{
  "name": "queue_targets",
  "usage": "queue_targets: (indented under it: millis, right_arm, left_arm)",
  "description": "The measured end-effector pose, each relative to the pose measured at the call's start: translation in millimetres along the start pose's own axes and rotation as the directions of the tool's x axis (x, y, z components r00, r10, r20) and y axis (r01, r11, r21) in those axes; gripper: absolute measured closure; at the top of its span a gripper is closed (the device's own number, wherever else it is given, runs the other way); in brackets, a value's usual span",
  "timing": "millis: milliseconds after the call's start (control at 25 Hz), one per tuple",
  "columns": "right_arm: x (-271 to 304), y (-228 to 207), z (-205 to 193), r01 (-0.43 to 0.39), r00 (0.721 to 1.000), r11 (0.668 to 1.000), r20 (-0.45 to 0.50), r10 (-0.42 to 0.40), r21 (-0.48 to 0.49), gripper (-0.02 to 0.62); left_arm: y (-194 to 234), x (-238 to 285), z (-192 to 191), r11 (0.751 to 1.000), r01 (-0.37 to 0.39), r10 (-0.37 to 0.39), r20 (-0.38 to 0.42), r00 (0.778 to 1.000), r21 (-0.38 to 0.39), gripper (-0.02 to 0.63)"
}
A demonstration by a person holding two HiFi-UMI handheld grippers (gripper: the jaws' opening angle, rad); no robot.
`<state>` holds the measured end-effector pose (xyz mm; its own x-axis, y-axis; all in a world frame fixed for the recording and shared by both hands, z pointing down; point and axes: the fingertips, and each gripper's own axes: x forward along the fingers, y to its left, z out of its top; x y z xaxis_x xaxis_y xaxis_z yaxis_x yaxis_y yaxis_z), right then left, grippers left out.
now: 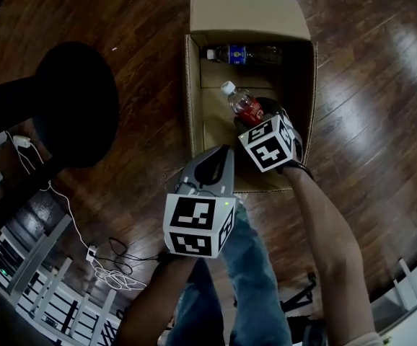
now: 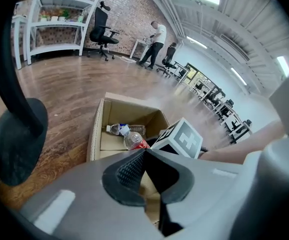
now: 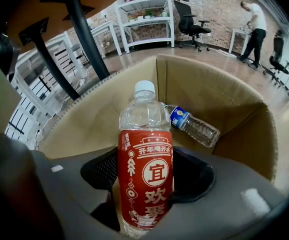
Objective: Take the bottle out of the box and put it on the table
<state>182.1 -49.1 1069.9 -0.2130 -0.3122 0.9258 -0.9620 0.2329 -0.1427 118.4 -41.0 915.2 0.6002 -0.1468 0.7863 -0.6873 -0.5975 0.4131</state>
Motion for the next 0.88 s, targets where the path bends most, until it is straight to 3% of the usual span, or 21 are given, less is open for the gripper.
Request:
queue_targets:
  millis: [560,880]
  right_arm:
    - [-147.8,29.5,66.5,-0.011,0.989,0.996,0.149,-0.003,0.087,0.299]
    - [-250.8,35.1,118.6,-0.008,0.957,0.992,0.289,-0.028,0.125,0.299]
  left_arm:
    - [-47.0,-99.5,81.4,0.997,-0.048,0.044,0.067,0.997,0.057,0.606]
    - [-82.5,-161.6,127.5,0.992,-0.08,0.068,0.126,0.99,0.093,0.606]
